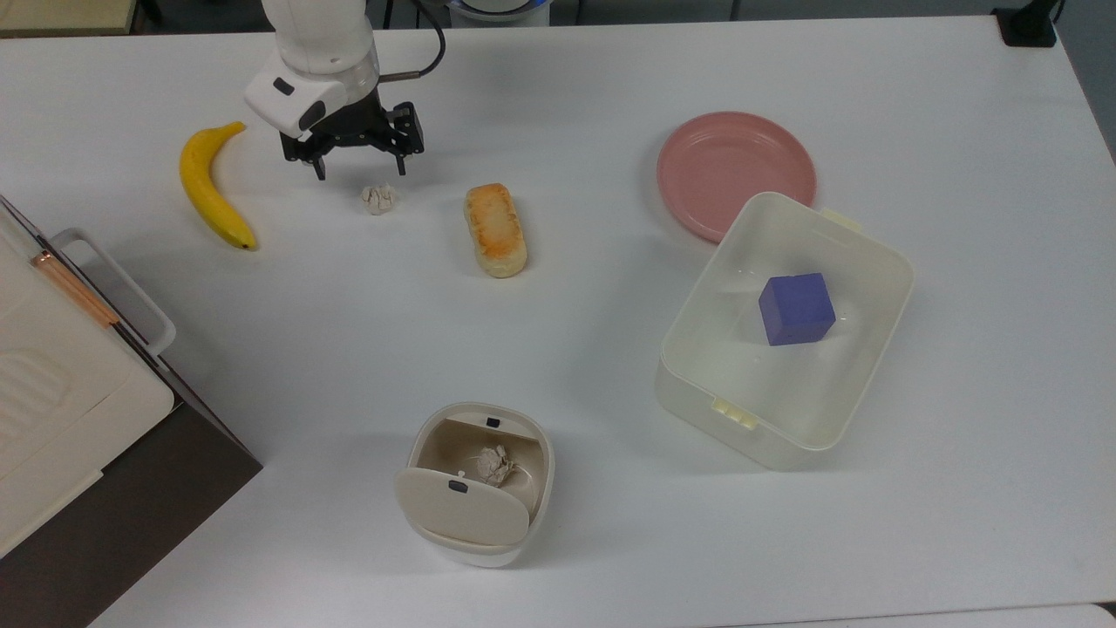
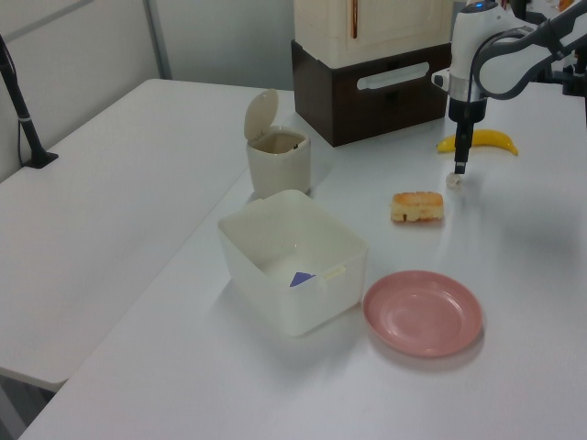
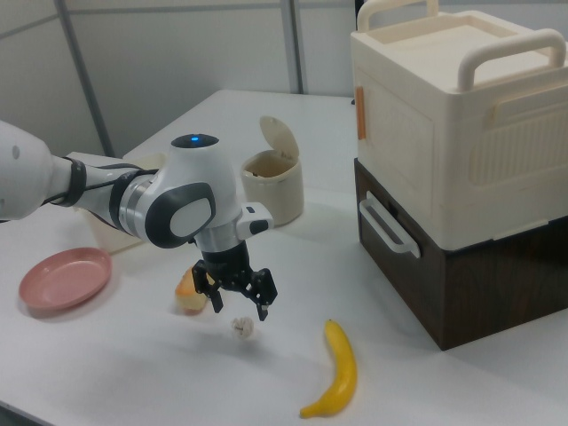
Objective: Grab it up and put it in the trash
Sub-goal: 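Close the gripper on the white paper ball, then lift the paper ball up off the table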
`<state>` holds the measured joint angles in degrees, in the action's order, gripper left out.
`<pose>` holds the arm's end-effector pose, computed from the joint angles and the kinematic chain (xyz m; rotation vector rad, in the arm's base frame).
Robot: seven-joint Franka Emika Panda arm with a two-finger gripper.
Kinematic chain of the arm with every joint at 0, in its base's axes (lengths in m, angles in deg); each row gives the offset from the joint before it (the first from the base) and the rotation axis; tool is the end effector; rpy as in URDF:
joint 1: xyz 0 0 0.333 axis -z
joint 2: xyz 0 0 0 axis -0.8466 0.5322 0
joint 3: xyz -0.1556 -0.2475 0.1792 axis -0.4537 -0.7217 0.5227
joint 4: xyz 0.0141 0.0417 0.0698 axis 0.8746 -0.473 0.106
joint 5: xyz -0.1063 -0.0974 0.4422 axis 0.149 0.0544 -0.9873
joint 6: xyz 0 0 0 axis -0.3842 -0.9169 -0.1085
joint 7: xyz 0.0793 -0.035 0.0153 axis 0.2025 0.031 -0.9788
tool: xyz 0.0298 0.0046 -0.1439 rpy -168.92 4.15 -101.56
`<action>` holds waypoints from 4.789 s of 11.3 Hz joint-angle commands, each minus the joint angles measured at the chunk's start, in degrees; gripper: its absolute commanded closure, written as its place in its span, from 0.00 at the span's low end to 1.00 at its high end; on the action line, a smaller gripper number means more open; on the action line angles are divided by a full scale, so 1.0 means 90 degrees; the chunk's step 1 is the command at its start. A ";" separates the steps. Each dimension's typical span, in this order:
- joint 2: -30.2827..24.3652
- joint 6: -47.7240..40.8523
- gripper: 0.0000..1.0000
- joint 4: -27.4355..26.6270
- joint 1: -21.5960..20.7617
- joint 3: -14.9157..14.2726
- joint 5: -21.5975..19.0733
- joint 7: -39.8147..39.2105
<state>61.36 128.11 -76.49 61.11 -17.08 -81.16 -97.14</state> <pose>0.5732 -0.1383 0.2890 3.0735 0.2105 -0.0074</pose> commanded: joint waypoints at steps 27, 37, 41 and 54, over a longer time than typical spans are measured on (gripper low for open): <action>0.0550 0.0654 0.13 -0.0011 -0.0304 -0.0057 0.0406 0.0156; 0.0393 0.0664 0.95 -0.0216 -0.0294 -0.0057 0.0856 0.0108; 0.0413 0.0654 1.00 -0.0187 -0.0294 -0.0048 0.0856 0.0098; 0.0237 -0.2723 1.00 0.3004 -0.0431 0.0537 -0.0384 0.0663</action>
<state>63.69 108.75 -54.26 57.74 -13.09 -82.82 -93.18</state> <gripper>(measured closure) 0.811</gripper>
